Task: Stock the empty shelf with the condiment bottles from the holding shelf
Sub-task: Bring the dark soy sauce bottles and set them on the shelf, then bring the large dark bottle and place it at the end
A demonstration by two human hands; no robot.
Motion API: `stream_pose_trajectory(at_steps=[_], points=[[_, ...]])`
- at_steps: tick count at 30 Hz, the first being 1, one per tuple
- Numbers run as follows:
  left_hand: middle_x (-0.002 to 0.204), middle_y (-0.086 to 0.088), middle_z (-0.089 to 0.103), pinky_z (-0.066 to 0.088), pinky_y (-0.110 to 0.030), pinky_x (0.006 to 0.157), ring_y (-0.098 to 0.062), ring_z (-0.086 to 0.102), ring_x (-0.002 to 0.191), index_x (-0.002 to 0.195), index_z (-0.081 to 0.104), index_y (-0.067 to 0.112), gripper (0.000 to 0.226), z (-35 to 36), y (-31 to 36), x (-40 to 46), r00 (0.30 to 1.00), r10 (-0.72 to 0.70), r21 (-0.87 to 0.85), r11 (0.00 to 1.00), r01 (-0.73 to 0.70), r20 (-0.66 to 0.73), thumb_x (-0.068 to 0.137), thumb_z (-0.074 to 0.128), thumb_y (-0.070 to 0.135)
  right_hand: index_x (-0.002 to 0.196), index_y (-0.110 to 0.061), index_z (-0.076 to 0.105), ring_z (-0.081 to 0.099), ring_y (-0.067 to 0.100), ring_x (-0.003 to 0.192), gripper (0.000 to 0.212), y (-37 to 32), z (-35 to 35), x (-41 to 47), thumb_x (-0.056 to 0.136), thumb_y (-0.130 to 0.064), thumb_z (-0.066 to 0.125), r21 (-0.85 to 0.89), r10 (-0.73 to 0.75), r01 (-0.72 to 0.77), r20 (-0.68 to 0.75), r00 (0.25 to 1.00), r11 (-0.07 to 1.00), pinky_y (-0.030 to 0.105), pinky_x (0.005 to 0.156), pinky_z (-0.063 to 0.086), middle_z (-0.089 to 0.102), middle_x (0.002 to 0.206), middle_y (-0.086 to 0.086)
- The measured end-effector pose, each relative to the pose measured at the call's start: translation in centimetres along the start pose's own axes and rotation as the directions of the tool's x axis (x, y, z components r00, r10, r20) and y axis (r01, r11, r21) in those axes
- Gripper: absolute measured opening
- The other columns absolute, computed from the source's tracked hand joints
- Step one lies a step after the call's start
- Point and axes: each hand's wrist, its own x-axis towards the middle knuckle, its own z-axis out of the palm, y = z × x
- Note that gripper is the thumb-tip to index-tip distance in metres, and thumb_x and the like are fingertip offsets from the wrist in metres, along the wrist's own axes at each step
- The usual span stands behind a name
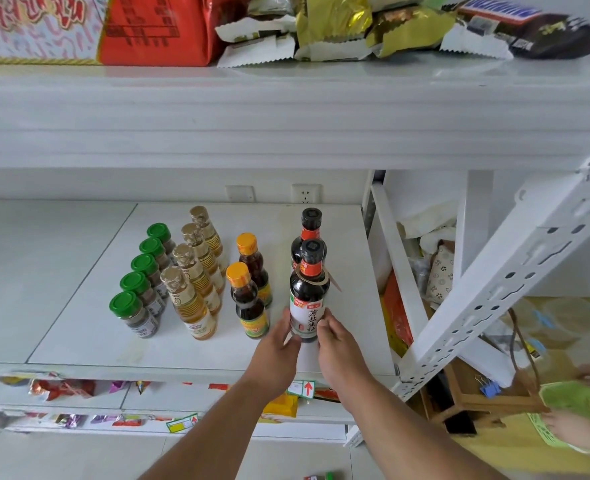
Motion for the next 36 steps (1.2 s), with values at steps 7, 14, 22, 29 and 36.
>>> stream_pose_trajectory(at_steps=[7, 14, 22, 29, 36], points=[[0.131, 0.037, 0.053, 0.033, 0.007, 0.088, 0.029, 0.045, 0.115, 0.145, 0.037, 0.048, 0.055, -0.1, 0.2, 0.1, 1.000, -0.009, 0.009, 1.000, 0.009, 0.012, 0.107, 0.046, 0.009, 0.160, -0.033, 0.030, 0.037, 0.020, 0.149, 0.049, 0.2, 0.0, 0.3, 0.112, -0.037, 0.029, -0.039, 0.008, -0.008, 0.010, 1.000, 0.999, 0.033, 0.119, 0.030, 0.039, 0.163, -0.005], [0.129, 0.041, 0.047, 0.030, 0.010, 0.085, 0.037, 0.040, 0.111, 0.146, 0.032, 0.047, 0.059, -0.1, -0.1, 0.3, 0.999, -0.016, 0.042, 0.999, 0.014, 0.049, 0.106, 0.046, 0.005, 0.160, -0.035, 0.029, 0.035, 0.021, 0.150, 0.048, 0.2, 0.1, 0.4, 0.112, -0.038, 0.030, -0.047, 0.035, -0.034, 0.026, 0.999, 0.998, 0.037, 0.121, 0.027, 0.037, 0.164, -0.004], [0.143, 0.035, 0.040, 0.028, -0.006, 0.102, 0.020, 0.040, 0.129, 0.153, 0.028, 0.042, 0.058, -0.3, 0.2, -2.2, 0.993, -0.121, 0.078, 0.990, 0.120, -0.002, 0.106, 0.050, 0.017, 0.161, -0.029, 0.026, 0.030, 0.022, 0.153, 0.051, 0.6, -0.7, -2.0, 0.112, -0.039, 0.030, -0.112, 0.015, -0.011, 0.034, 0.999, 0.994, 0.039, 0.121, 0.026, 0.031, 0.166, -0.002], [0.164, 0.007, 0.033, 0.033, -0.029, 0.117, -0.014, 0.038, 0.148, 0.162, 0.024, 0.034, 0.071, -0.9, 0.5, -10.5, 0.946, -0.211, 0.167, 0.952, 0.255, -0.245, 0.100, 0.055, 0.050, 0.158, -0.025, 0.035, 0.040, 0.013, 0.147, 0.057, 2.6, -2.1, -6.2, 0.107, -0.051, 0.038, -0.244, -0.137, 0.183, 0.193, 0.971, 0.952, 0.035, 0.120, 0.032, 0.039, 0.162, -0.005], [0.170, 0.006, 0.019, 0.019, -0.029, 0.122, -0.013, 0.019, 0.156, 0.163, 0.019, 0.027, 0.071, -1.1, 1.1, -22.4, 0.858, -0.199, 0.367, 0.841, 0.397, -0.473, 0.102, 0.050, 0.049, 0.160, -0.026, 0.029, 0.030, 0.015, 0.152, 0.062, 1.5, -0.3, -11.6, 0.106, -0.051, 0.040, -0.416, -0.223, 0.507, 0.564, 0.795, 0.755, 0.032, 0.121, 0.024, 0.031, 0.166, -0.006]])
